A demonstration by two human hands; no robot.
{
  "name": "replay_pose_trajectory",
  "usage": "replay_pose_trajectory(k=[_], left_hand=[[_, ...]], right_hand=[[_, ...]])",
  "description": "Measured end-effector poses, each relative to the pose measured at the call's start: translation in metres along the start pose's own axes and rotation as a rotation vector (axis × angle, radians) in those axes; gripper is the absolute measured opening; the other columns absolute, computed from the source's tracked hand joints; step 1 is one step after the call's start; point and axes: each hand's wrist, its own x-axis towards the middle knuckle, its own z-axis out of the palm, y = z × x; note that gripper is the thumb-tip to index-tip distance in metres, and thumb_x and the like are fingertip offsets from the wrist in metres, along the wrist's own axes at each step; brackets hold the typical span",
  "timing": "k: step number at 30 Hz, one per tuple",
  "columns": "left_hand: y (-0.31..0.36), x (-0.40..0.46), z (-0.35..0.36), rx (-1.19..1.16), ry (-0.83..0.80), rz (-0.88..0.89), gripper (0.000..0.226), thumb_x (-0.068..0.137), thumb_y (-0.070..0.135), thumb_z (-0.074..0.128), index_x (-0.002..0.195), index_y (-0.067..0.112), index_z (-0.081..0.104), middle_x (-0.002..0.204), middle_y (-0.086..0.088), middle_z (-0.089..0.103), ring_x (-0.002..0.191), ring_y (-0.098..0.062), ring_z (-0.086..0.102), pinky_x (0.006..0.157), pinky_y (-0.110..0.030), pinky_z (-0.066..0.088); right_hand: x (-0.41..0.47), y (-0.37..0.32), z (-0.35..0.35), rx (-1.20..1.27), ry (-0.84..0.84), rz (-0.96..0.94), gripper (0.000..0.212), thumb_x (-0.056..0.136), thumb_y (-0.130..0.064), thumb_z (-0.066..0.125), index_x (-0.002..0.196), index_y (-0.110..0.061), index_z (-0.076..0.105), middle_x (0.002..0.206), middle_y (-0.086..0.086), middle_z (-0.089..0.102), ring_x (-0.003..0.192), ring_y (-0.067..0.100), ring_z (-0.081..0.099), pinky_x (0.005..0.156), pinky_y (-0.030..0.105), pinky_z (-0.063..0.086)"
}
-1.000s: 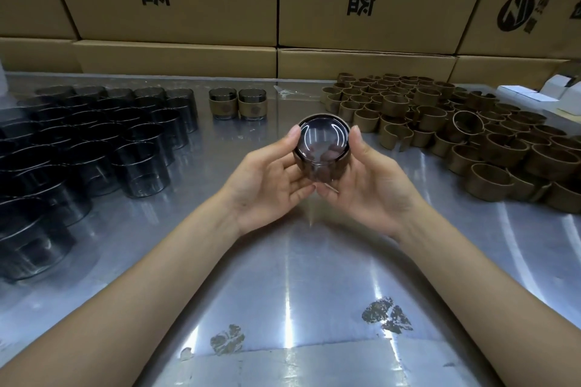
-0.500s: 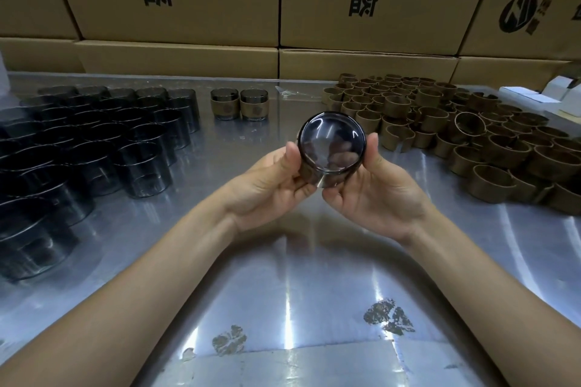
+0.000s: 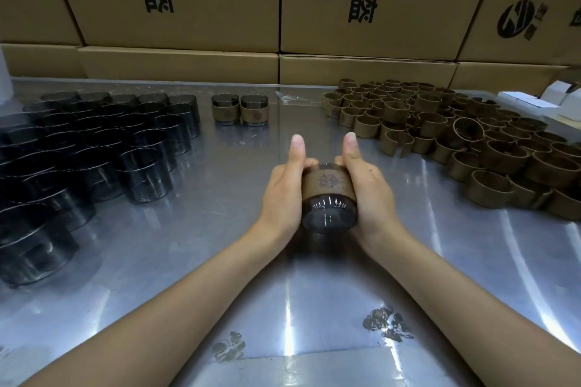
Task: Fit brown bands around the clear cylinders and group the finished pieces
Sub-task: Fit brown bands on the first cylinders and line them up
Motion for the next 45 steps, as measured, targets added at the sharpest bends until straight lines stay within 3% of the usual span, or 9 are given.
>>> replay_pose_trajectory(k=[4,9,13,16,20,26,29,38,45], left_hand=[[0.0,0.001,0.0,-0.102,0.025,0.025,0.064,0.098,0.05,0.035,0.042,0.028,0.057,0.049,0.01,0.049,0.049,-0.002,0.048,0.052,-0.013,0.04],[0.002,0.001,0.0,-0.112,-0.004,0.075,0.061,0.1,0.044,0.033,0.05,0.018,0.056,0.044,0.01,0.046,0.044,0.0,0.046,0.048,-0.009,0.038],[0.004,0.006,-0.002,-0.053,-0.036,0.187,0.061,0.103,0.039,0.029,0.054,0.005,0.044,0.043,0.011,0.036,0.041,-0.002,0.037,0.046,-0.011,0.031],[-0.002,0.015,-0.013,0.079,0.009,0.289,0.056,0.097,0.045,0.031,0.046,0.025,0.041,0.049,0.009,0.037,0.051,-0.009,0.037,0.055,-0.028,0.031],[-0.017,0.031,-0.028,0.296,0.114,0.424,0.043,0.102,0.033,0.035,0.06,0.027,0.044,0.067,0.008,0.043,0.065,-0.006,0.044,0.067,-0.025,0.033],[-0.035,0.075,-0.048,0.422,0.196,0.271,0.028,0.104,0.022,0.035,0.109,0.012,0.061,0.109,0.001,0.051,0.097,-0.001,0.044,0.078,0.001,0.028],[-0.043,0.103,-0.061,0.429,0.341,0.136,0.031,0.103,0.024,0.036,0.125,0.013,0.055,0.127,-0.002,0.05,0.109,-0.005,0.044,0.083,-0.008,0.028],[-0.055,0.163,-0.077,0.439,0.395,-0.01,0.05,0.095,0.007,0.05,0.143,0.016,0.04,0.147,-0.006,0.035,0.13,-0.021,0.042,0.104,-0.025,0.031],[-0.062,0.179,-0.079,0.478,0.392,0.021,0.056,0.092,0.002,0.051,0.143,0.023,0.042,0.146,-0.002,0.035,0.129,-0.016,0.04,0.084,-0.002,0.025]], right_hand=[[0.002,0.003,0.0,-0.029,0.016,-0.009,0.048,0.065,-0.073,0.05,0.046,-0.03,0.06,0.061,-0.004,0.057,0.068,0.018,0.058,0.082,0.048,0.052],[0.005,0.006,-0.002,-0.035,0.006,-0.079,0.054,0.086,-0.059,0.047,0.043,-0.027,0.057,0.048,-0.009,0.052,0.05,0.005,0.054,0.054,0.019,0.047],[0.008,0.003,-0.005,-0.07,-0.042,-0.181,0.05,0.09,-0.054,0.039,0.053,-0.021,0.048,0.046,-0.013,0.048,0.046,-0.002,0.047,0.049,0.009,0.039],[0.011,0.006,-0.006,-0.211,-0.212,-0.25,0.052,0.088,-0.058,0.044,0.075,-0.01,0.06,0.077,-0.004,0.063,0.077,0.006,0.06,0.073,0.02,0.048],[0.024,0.019,-0.009,-0.444,-0.341,-0.243,0.03,0.08,-0.05,0.065,0.076,-0.026,0.048,0.111,-0.001,0.065,0.106,0.012,0.061,0.09,0.034,0.05],[0.074,0.034,0.0,-0.635,-0.167,-0.283,0.032,0.082,-0.034,0.072,0.092,-0.028,0.043,0.114,-0.001,0.06,0.106,0.014,0.059,0.083,0.026,0.054],[0.107,0.04,0.008,-0.669,-0.052,-0.167,0.062,0.079,-0.042,0.074,0.122,-0.024,0.034,0.132,0.005,0.055,0.116,0.019,0.055,0.085,0.02,0.046],[0.183,0.05,0.036,-0.941,0.199,0.008,0.072,0.081,-0.065,0.058,0.139,-0.03,0.035,0.138,0.004,0.047,0.12,0.028,0.053,0.077,0.034,0.043],[0.213,0.063,0.059,-1.146,0.271,-0.061,0.066,0.086,-0.056,0.06,0.141,-0.029,0.036,0.13,0.002,0.057,0.118,0.026,0.056,0.072,0.031,0.035]])
